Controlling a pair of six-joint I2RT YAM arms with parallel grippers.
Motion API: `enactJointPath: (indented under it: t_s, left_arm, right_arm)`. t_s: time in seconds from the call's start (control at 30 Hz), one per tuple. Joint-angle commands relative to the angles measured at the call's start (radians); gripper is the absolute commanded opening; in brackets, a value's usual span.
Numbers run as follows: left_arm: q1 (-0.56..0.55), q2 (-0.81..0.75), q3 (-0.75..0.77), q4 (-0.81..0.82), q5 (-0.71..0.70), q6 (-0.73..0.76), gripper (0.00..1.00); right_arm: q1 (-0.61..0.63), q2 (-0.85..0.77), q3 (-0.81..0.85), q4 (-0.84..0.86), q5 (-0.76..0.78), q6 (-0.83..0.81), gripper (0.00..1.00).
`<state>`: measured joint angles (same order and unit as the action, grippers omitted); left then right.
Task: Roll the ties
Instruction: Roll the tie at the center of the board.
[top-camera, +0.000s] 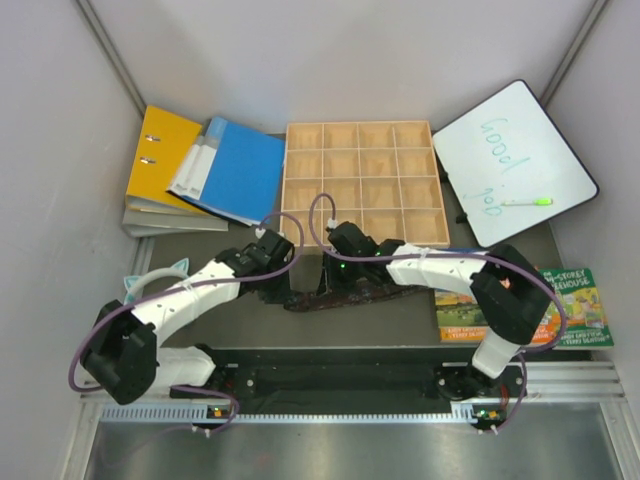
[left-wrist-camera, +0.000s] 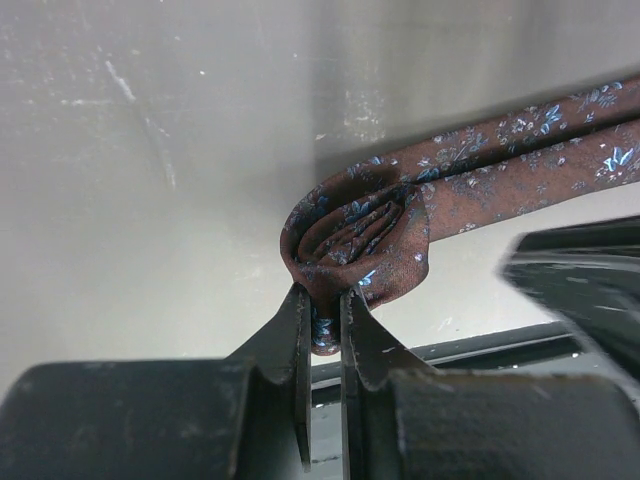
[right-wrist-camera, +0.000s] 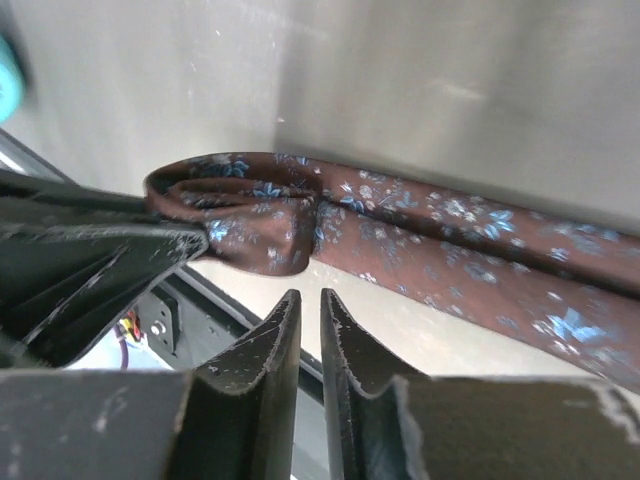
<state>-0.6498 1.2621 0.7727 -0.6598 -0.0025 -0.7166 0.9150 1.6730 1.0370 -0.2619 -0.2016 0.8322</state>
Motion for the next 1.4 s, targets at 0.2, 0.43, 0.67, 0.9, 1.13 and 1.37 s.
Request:
enactJointPath:
  t_s: [0.2,0.43,0.67,0.9,1.13,1.37]
  left_arm:
    - [-0.001,0.020,0.048,-0.040,-0.013,0.023,0.04]
    - [-0.010,0.040,0.071,-0.029,-0.004,0.013,0.04]
    - [-0.045,0.075,0.126,-0.015,0.036,-0.017,0.04]
    - [-0.102,0.132,0.169,-0.003,0.027,-0.043,0.04]
    - [-0.114,0.198,0.171,0.035,0.018,-0.049,0.04]
    - [-0.120,0.252,0.195,0.049,0.012,-0.044,0.04]
  right_arm:
    - [0.056,0.172,0.083,0.170,-0.059,0.077,0.10]
    - [0.077,0.249,0.121,0.227,-0.085,0.116,0.07]
    - [0.084,0.281,0.136,0.251,-0.099,0.131,0.06]
    - [0.076,0.242,0.126,0.195,-0.067,0.108,0.08]
    - [0.027,0.151,0.064,0.097,-0.036,0.070,0.15]
    - [-0.039,0.004,-0.011,-0.029,0.039,0.022,0.20]
